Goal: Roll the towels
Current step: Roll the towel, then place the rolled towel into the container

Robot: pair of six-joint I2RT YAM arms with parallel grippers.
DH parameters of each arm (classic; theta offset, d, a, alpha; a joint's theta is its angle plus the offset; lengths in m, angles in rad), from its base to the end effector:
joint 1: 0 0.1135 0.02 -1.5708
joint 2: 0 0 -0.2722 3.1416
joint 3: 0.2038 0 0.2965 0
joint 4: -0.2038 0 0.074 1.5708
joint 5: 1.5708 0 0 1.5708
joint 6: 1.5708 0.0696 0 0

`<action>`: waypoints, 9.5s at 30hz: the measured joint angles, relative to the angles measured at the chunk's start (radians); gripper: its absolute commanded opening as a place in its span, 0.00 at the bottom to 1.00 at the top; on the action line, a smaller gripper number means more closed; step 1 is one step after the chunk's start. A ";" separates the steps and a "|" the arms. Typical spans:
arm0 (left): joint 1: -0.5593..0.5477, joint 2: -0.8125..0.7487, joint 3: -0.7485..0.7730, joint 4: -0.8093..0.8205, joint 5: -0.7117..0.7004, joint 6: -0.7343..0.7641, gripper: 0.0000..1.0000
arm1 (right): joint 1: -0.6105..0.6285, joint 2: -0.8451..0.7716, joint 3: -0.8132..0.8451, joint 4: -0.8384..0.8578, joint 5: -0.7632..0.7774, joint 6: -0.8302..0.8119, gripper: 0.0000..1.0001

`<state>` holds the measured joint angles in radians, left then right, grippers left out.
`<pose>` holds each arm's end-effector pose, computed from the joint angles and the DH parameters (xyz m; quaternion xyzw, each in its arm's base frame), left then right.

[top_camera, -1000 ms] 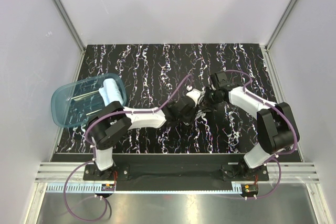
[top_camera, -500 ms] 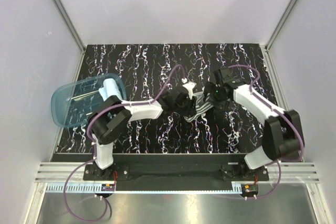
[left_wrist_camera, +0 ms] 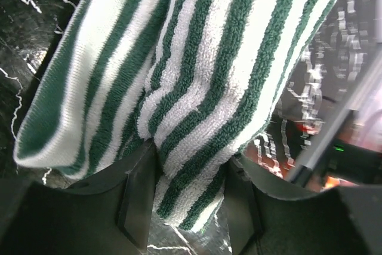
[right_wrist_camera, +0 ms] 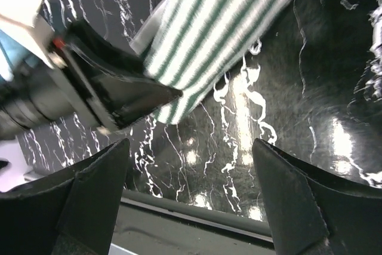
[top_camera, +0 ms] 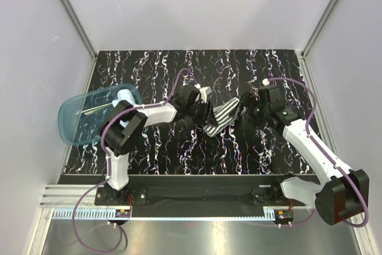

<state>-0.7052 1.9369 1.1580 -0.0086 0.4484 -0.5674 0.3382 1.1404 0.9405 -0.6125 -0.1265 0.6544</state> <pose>0.3328 -0.3229 0.1095 0.1467 0.8932 -0.3864 0.1772 0.2813 0.1083 0.2582 0.1229 0.9192 0.2275 0.2969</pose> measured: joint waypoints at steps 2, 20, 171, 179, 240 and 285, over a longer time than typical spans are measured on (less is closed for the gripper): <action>0.030 0.026 0.022 -0.016 0.070 -0.020 0.50 | 0.000 0.004 -0.047 0.034 -0.023 0.015 0.90; 0.124 0.192 0.258 -0.296 0.337 0.004 0.57 | 0.000 0.225 -0.289 0.672 -0.071 0.122 0.90; 0.263 -1.673 -0.285 -0.800 -0.655 0.225 0.99 | 0.673 1.710 1.726 0.457 -0.232 -0.138 0.98; 0.266 -1.673 -0.285 -0.798 -0.655 0.229 0.99 | 0.676 1.668 1.654 0.476 -0.157 -0.159 1.00; 0.288 -1.552 -0.839 -0.043 -0.959 0.443 0.93 | 0.638 -0.135 0.034 0.430 0.423 -0.286 1.00; 0.482 -0.536 -1.112 1.214 -0.921 0.743 0.99 | 0.638 -0.142 -0.080 0.384 0.344 -0.261 0.99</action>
<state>-0.2230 1.4010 0.0456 1.2057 -0.4725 0.1757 0.9760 0.9981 0.8608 -0.2283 0.2173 0.3931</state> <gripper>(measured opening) 0.984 0.994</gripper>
